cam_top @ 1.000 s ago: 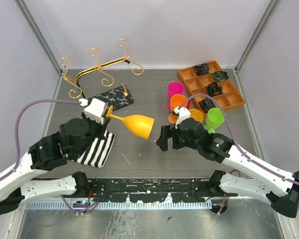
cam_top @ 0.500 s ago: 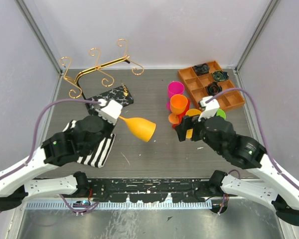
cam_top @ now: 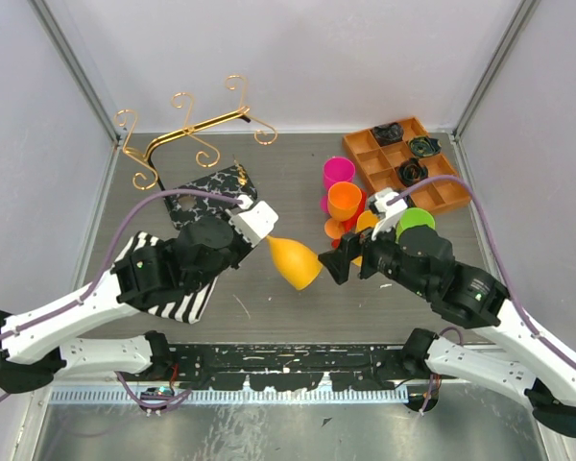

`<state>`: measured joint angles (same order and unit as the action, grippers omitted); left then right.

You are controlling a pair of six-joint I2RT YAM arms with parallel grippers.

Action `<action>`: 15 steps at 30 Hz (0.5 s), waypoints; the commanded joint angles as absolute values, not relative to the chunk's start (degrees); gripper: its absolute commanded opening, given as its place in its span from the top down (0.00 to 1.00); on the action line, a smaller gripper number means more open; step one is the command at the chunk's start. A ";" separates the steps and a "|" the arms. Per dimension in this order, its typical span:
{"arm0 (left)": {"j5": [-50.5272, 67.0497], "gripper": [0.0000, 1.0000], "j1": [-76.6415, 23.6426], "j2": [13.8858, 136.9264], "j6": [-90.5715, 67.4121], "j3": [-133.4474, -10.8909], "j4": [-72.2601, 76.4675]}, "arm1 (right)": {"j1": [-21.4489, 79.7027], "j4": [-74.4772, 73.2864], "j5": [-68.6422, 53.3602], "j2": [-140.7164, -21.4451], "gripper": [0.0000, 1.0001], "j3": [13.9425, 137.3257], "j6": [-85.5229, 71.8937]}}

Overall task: Place the wine glass upside down on the wine glass rack
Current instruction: Turn the wine glass upside down at the wine rack.

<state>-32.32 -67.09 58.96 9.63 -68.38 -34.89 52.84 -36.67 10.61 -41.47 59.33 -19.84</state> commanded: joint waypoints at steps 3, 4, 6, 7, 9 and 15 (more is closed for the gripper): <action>-23.06 1.00 -68.85 56.60 13.10 -68.31 -32.32 | 53.10 -26.34 1.74 -41.27 0.00 56.34 -19.87; -21.72 1.00 -69.40 56.20 13.50 -67.77 -32.39 | 53.09 -25.44 1.04 -41.30 0.00 55.73 -19.60; -19.94 1.00 -69.77 55.46 14.11 -67.14 -32.27 | 53.09 -24.19 -1.44 -42.07 0.01 55.02 -19.18; -19.14 1.00 -69.78 55.11 14.33 -66.88 -32.32 | 53.09 -23.93 -2.54 -42.80 0.02 55.09 -19.04; -17.60 1.00 -69.79 54.78 15.22 -66.52 -32.26 | 53.09 -23.46 -4.43 -44.42 0.06 55.26 -19.28; -15.14 1.00 -69.83 53.44 18.51 -64.81 -31.31 | 53.09 -18.78 -8.31 -49.11 0.25 55.59 -22.56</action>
<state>-18.37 -69.58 54.94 15.38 -66.50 -34.13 52.84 -25.78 -3.64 -47.24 54.96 -20.47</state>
